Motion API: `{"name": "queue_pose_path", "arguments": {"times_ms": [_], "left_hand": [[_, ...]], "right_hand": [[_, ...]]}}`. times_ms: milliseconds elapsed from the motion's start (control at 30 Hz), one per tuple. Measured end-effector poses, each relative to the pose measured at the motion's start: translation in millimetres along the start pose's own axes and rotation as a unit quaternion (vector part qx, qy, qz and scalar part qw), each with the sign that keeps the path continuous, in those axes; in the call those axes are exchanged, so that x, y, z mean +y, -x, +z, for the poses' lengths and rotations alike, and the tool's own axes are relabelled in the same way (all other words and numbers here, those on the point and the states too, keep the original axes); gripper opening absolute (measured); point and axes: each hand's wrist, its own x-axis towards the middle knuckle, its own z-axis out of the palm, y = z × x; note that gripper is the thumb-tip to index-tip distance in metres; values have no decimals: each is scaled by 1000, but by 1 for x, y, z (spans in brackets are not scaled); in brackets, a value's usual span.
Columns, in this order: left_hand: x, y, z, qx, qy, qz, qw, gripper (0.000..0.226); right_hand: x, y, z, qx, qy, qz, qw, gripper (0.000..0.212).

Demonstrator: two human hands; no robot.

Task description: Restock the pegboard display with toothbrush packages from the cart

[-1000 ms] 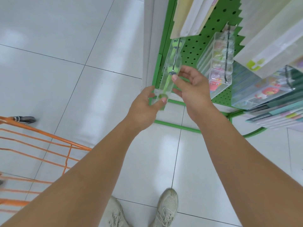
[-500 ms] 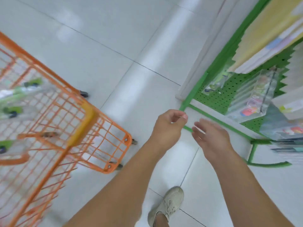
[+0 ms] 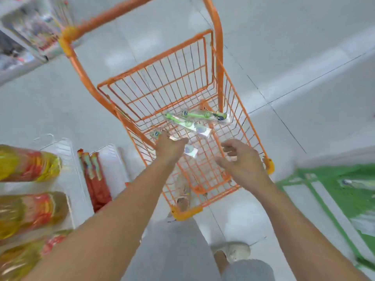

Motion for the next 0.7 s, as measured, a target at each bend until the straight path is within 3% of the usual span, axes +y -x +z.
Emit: {"name": "queue_pose_path", "arguments": {"times_ms": [100,200,300,433,533,600,700], "left_hand": [[-11,-60,6,-13,51,-115,992,88],[-11,-94,24,30,60,-192,979,102],[-10,-116,41,89,53,-242,965,98],[-16,-133,49,93,73,-266,957,79],[-13,-127,43,67,57,-230,969,83],[-9,-112,37,32,68,-184,980,78],[8,-85,24,-27,102,-110,988,50]], "right_hand": [[-1,-65,46,-42,159,8,986,61],[-1,-124,85,-31,210,36,977,59],[5,-161,119,-62,316,46,946,54],[12,-176,139,-105,443,37,890,34],[7,-176,127,-118,335,62,933,25],[-2,-169,108,-146,169,131,966,32],[-19,-138,67,-165,-135,229,950,43]]}}
